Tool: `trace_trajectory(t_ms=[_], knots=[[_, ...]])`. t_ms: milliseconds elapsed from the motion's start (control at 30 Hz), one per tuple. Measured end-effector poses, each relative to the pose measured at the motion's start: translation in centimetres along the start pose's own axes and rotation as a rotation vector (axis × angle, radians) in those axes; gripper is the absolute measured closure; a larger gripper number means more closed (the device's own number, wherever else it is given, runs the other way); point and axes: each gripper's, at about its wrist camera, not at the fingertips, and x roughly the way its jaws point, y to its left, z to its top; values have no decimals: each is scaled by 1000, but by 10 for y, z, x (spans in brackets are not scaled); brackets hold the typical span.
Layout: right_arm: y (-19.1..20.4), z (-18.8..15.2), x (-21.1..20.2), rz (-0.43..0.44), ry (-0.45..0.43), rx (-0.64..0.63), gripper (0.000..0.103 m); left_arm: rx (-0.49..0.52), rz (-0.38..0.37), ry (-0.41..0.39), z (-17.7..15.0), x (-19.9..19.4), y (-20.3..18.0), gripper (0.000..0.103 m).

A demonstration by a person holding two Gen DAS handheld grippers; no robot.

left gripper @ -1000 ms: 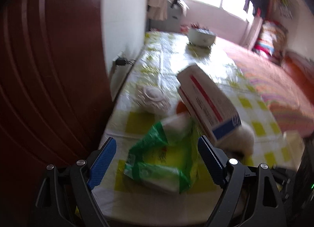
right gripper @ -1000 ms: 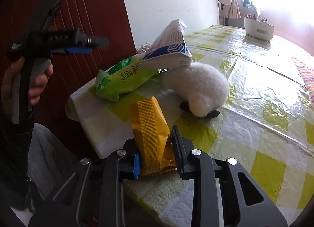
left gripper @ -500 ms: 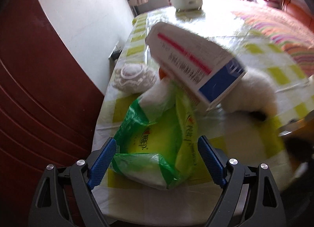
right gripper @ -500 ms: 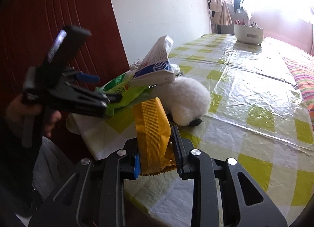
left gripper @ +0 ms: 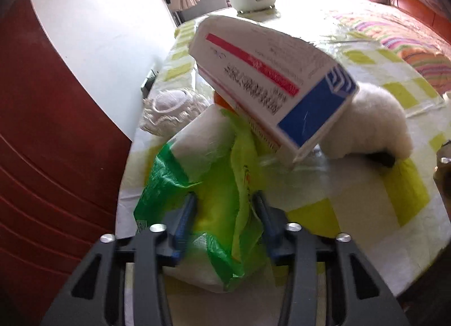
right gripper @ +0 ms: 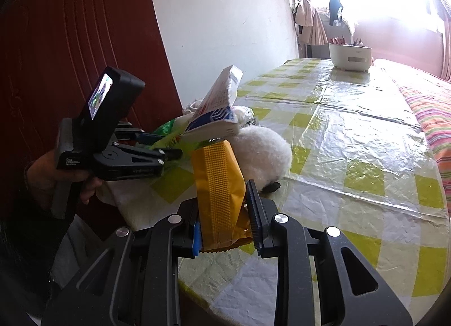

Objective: Collect trash
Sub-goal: 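Grasp the yellow wrapper with the right gripper while the left gripper grasps the green wipes pack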

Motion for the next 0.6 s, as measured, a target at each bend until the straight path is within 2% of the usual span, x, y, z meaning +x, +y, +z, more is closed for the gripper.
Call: trace_trajectory(t_ms=[33, 133, 300, 433, 600], knots=[[0, 0, -1, -5, -3, 2, 77, -6, -4, -3, 0, -2, 0, 93], [-3, 0, -4, -14, -14, 9, 77, -71, 1, -50, 3, -9, 12, 98], [-11, 1, -12, -29, -49, 32, 77, -160, -28, -190, 10, -42, 27, 98], [-14, 5, -19, -39, -88, 41, 77, -207, -82, -299, 14, -70, 31, 98], [-20, 5, -29, -64, -126, 56, 77, -240, -151, -379, 23, -94, 27, 98]])
